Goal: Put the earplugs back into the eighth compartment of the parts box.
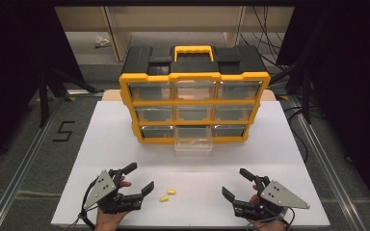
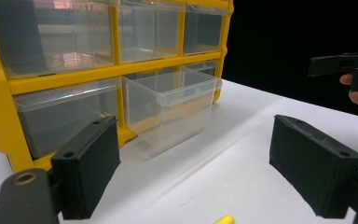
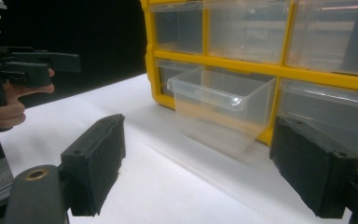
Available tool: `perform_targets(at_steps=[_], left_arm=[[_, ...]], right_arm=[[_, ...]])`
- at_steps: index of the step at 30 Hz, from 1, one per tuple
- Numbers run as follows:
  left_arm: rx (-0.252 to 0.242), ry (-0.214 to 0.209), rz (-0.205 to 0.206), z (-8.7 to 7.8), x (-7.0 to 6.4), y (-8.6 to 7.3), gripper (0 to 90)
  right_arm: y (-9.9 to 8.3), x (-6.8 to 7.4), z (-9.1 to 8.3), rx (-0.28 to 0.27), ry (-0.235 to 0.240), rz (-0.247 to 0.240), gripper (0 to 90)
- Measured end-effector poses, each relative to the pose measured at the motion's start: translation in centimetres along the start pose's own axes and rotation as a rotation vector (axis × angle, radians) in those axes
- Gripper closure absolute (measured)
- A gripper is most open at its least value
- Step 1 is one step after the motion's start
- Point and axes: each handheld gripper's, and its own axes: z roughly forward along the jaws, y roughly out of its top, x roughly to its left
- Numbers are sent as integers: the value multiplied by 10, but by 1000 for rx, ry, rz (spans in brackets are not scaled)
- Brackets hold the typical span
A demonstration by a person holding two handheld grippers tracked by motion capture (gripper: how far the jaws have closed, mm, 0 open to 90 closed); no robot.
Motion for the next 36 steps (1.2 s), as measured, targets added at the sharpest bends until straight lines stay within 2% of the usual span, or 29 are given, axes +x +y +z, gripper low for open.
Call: perform_targets(at_steps=[14, 22, 27, 30, 36], left_arm=[[5, -1, 7, 0, -1, 0, 158], [5, -1, 11, 0, -1, 0, 158], [8, -5, 11, 0, -2, -1, 158], [7, -5, 10, 0, -1, -1, 158], [5, -4, 12, 0, -1, -1, 158]], right_arm=[[2, 3, 4, 7, 22, -13, 218], [6, 8, 11, 44, 56, -25, 244], [11, 13, 22, 99, 66, -59, 240], [15, 17, 30, 142, 94, -61, 239], [23, 25, 49, 222, 131, -105, 247]])
